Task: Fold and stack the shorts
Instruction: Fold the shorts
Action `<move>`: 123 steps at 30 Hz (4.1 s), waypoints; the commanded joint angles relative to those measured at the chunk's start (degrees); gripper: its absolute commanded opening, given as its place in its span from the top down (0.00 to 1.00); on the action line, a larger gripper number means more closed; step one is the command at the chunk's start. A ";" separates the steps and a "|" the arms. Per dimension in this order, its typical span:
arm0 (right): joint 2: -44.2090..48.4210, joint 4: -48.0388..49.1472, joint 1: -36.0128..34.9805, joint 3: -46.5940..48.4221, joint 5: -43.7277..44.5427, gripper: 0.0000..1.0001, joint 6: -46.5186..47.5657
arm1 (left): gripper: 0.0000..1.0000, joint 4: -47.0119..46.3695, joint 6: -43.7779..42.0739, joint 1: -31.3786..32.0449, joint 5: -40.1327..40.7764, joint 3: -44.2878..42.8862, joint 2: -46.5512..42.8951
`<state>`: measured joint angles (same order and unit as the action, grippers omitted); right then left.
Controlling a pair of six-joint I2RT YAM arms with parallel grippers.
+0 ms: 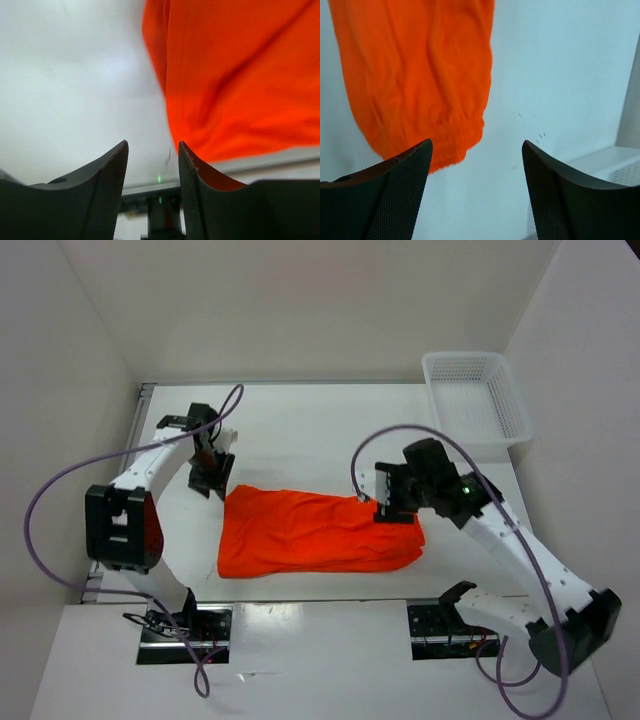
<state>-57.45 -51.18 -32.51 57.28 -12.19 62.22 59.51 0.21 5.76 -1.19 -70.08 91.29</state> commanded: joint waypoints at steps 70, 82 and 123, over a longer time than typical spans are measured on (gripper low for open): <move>-43.62 18.14 24.86 20.52 -2.59 0.20 -73.28 | 0.26 -13.28 -0.21 -5.14 -8.92 -5.41 18.67; -45.99 21.38 25.39 14.97 -13.91 0.42 -75.75 | 0.33 -12.75 -0.21 -5.14 -6.89 -6.56 20.42; -49.95 6.09 27.51 10.84 -14.18 0.32 -43.93 | 0.76 -11.69 -0.21 -5.14 -0.66 -1.11 17.70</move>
<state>-106.72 -47.09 -3.44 68.79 -29.58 19.64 46.41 0.25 0.99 -4.64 -72.84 109.54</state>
